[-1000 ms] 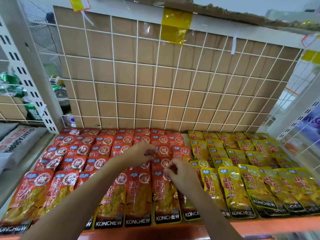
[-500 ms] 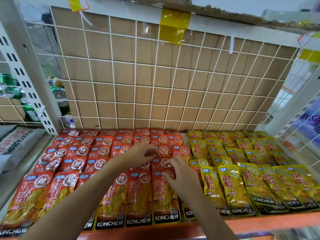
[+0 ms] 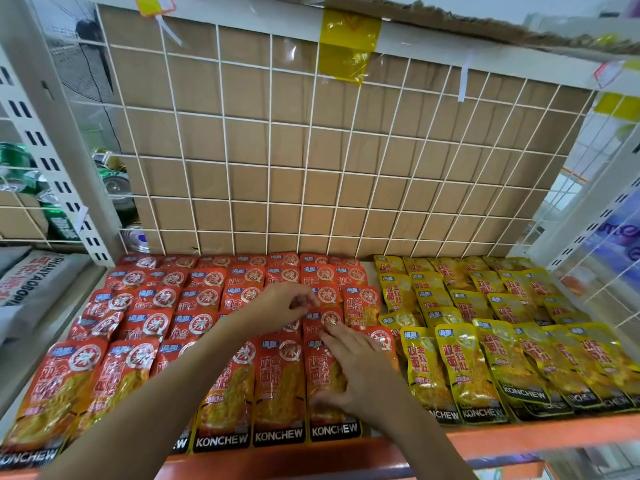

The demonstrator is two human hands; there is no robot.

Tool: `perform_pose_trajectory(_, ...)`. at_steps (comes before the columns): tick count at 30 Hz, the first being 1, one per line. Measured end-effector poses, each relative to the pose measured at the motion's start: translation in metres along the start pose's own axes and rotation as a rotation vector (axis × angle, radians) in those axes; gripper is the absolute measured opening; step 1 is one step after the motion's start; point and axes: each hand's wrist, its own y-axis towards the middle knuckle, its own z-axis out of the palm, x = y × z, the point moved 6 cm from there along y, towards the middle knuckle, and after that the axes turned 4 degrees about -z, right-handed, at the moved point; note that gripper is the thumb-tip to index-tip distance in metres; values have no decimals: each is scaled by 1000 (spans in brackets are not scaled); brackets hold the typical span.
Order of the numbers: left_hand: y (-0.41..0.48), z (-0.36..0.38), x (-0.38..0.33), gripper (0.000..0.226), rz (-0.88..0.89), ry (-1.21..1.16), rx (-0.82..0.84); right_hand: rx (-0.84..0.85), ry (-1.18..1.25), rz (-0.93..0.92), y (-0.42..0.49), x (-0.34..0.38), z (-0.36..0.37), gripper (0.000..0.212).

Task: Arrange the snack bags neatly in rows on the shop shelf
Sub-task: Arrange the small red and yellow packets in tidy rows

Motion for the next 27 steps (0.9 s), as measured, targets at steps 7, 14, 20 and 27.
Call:
perform_pose_trajectory(7,0,1,1,20,-11,-15,2,-10,-116,-25,1,-2,12,106)
perform_pose_trajectory(14,0,1,0,21,-30,5,-9,71,-131,-17,-3,3,10,102)
perform_pose_trajectory(20,-2,0,-1,21,-41,-15,-16,94,-129,-13,-7,5,8,97)
perform_pose_trajectory(27,-4,-2,-4,17,-32,19,-35,155,-88,10,-16,-2,1,114)
